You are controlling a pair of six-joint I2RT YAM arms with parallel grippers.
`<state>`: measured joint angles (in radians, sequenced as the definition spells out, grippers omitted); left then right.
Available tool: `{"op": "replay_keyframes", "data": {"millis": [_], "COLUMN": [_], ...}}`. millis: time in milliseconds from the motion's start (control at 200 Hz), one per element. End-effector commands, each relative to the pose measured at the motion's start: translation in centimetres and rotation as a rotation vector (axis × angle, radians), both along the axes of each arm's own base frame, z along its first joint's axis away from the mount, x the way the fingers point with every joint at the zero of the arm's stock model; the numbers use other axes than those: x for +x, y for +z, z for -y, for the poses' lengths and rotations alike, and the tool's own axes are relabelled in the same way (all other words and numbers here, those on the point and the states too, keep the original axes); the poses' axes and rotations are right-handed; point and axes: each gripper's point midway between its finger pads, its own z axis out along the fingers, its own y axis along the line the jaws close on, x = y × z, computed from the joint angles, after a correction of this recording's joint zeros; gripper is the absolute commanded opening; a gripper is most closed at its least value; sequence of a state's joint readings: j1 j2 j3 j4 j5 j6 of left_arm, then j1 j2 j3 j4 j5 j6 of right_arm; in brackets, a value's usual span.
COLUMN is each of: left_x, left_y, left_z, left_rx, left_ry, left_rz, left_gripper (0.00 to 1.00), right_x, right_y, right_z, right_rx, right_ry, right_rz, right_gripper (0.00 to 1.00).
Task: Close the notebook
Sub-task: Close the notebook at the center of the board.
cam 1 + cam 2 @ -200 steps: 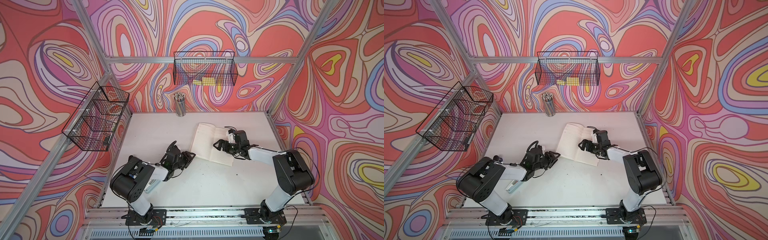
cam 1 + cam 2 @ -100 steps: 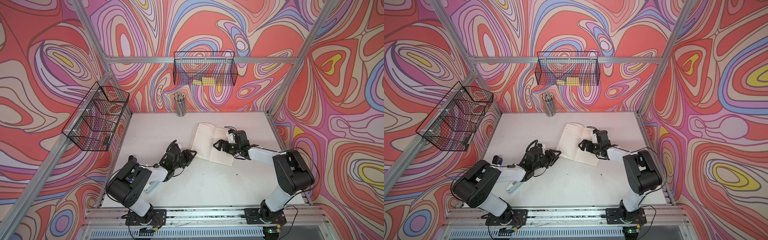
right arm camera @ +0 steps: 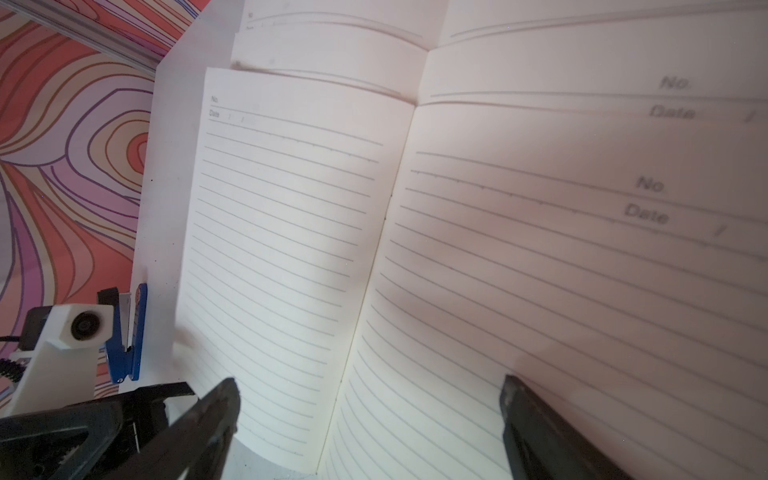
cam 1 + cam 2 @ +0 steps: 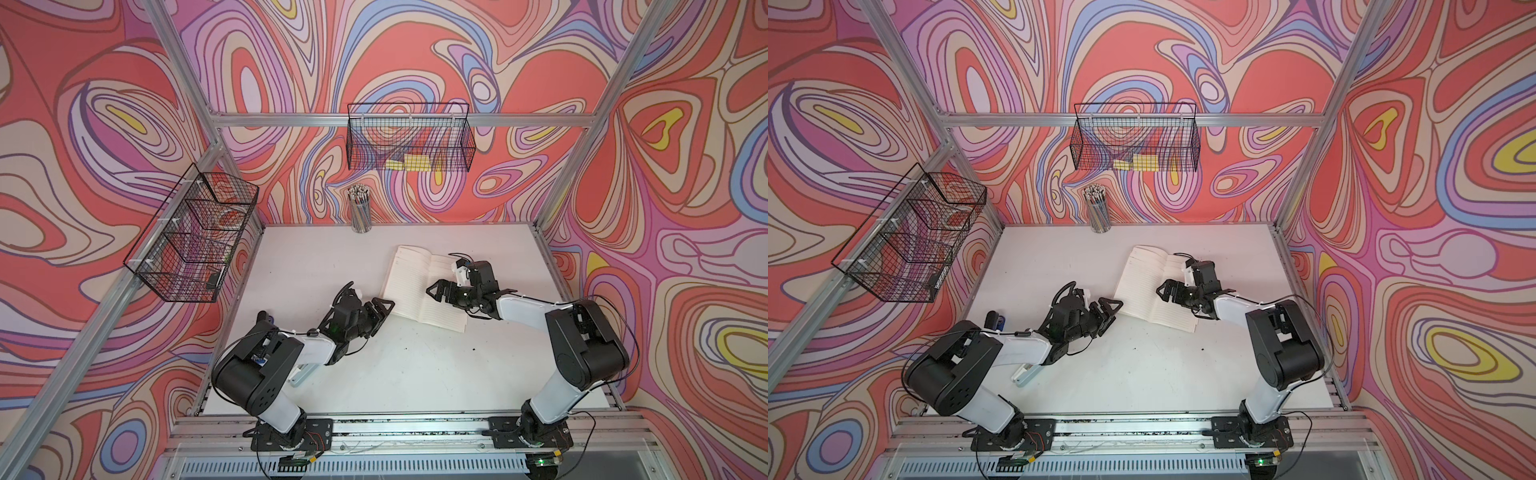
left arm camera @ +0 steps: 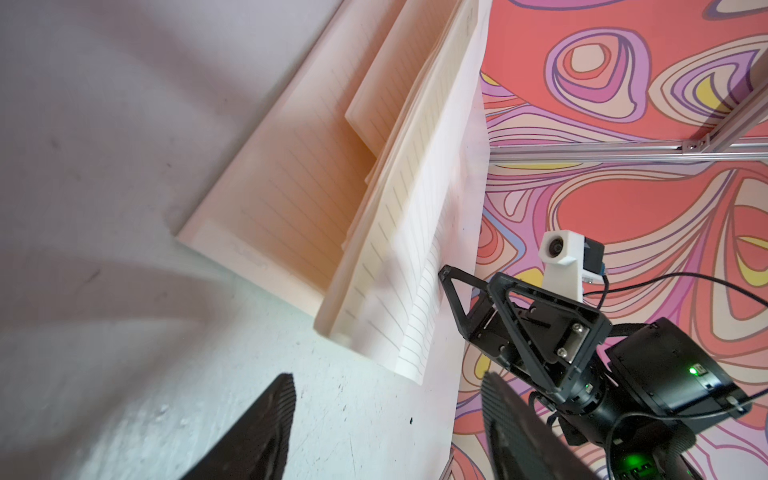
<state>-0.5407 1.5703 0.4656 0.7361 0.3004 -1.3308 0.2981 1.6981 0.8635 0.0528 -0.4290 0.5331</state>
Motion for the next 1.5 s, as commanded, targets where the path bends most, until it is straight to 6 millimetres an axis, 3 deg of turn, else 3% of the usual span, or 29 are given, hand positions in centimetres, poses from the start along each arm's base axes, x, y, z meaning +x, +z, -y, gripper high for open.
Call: {"op": "replay_keyframes", "data": {"millis": [0, 511, 521, 546, 901, 1262, 1492], "left_x": [0.0, 1.2, 1.9, 2.3, 3.6, 2.9, 2.5], "left_y": [1.1, -0.2, 0.9, 1.2, 0.4, 1.0, 2.3], "left_z": [-0.6, -1.2, -0.8, -0.5, 0.7, 0.1, 0.1], "left_rx": [0.044, 0.103, 0.09, 0.088, 0.066, 0.089, 0.098], "left_ry": [0.019, 0.08, 0.081, 0.078, 0.077, 0.082, 0.055], "left_rz": [0.04, 0.021, 0.042, 0.046, 0.004, 0.008, 0.05], "left_gripper": [0.74, 0.55, 0.55, 0.55, 0.47, 0.0, 0.0], "right_x": [-0.5, -0.6, -0.6, -0.6, -0.7, -0.4, 0.2], "right_y": [-1.0, -0.8, -0.8, -0.8, -0.6, -0.5, 1.1], "right_z": [-0.3, -0.3, -0.3, -0.3, -0.3, -0.6, -0.8], "right_rx": [0.0, -0.007, -0.007, -0.007, -0.013, 0.002, 0.009], "right_ry": [0.022, 0.035, 0.035, 0.035, 0.045, 0.049, 0.052], "right_rz": [-0.021, -0.017, -0.017, -0.017, -0.014, -0.012, 0.015], "right_gripper": [0.98, 0.98, 0.98, 0.98, 0.98, 0.98, 0.98]}}
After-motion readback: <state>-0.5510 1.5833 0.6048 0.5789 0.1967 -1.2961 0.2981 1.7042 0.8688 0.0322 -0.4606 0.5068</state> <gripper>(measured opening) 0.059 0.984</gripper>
